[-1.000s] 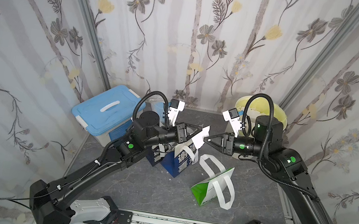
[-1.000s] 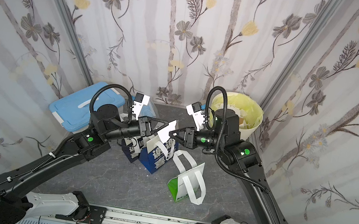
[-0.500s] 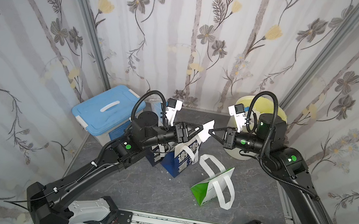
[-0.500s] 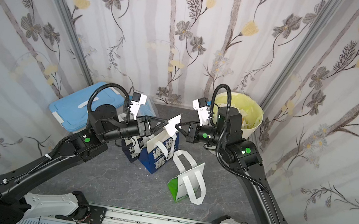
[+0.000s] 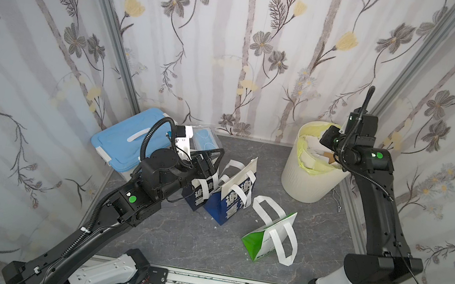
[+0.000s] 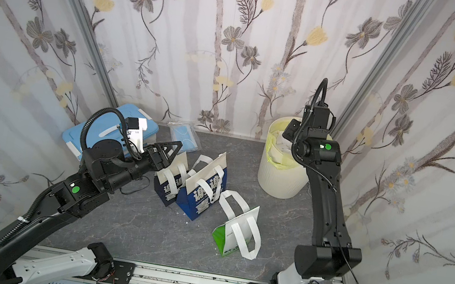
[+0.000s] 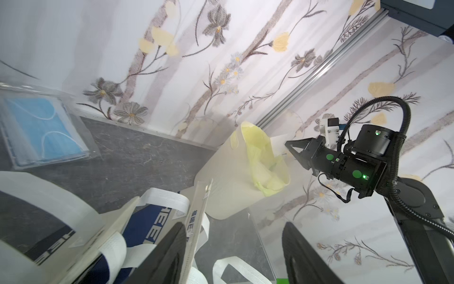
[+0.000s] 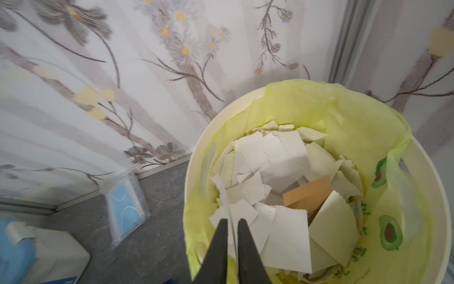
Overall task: Shred takeout receipts and throw away
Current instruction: Place the takeout receipt in the trash bin.
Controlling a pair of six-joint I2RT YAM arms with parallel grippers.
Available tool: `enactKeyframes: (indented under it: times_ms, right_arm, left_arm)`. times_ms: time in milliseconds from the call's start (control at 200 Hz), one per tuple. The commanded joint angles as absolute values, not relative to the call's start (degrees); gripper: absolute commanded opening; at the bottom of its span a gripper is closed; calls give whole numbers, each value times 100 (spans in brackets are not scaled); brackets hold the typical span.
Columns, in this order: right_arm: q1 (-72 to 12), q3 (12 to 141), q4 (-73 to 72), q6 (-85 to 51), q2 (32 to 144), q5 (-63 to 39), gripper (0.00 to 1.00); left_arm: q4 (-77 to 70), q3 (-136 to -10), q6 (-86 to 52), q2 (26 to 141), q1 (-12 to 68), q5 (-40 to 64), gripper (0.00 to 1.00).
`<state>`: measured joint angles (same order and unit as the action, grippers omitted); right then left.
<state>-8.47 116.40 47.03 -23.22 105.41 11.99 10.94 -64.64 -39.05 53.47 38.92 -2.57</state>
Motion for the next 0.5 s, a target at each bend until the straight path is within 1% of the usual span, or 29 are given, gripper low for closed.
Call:
enactKeyframes:
  times_ms: [0,95,265,355,495]
  right_arm:
    - [-836,12460,5882,-2242,11201,1935,21]
    - [-835,12740,6117,-2324,11399,2061,26]
    - [-853,12696,6086,-2271,11206,2057,31]
    - [-844,12657,6049,-2191,11031,2055,33]
    - [-852,12370,5874,-2180,10370,1585,33]
  left_arm:
    - [1481,-6451,-3710,5259,3817,-767,66]
    - [1627,-6450,-3705,5231,3756,-849,66]
    - [1875,-6468,-3584,5237,3539,-984,66]
    - [2074,-6499,-3399,5232,3376,-1196,66]
    - [2445,-6492,-2910,5225,3051,-1779,67]
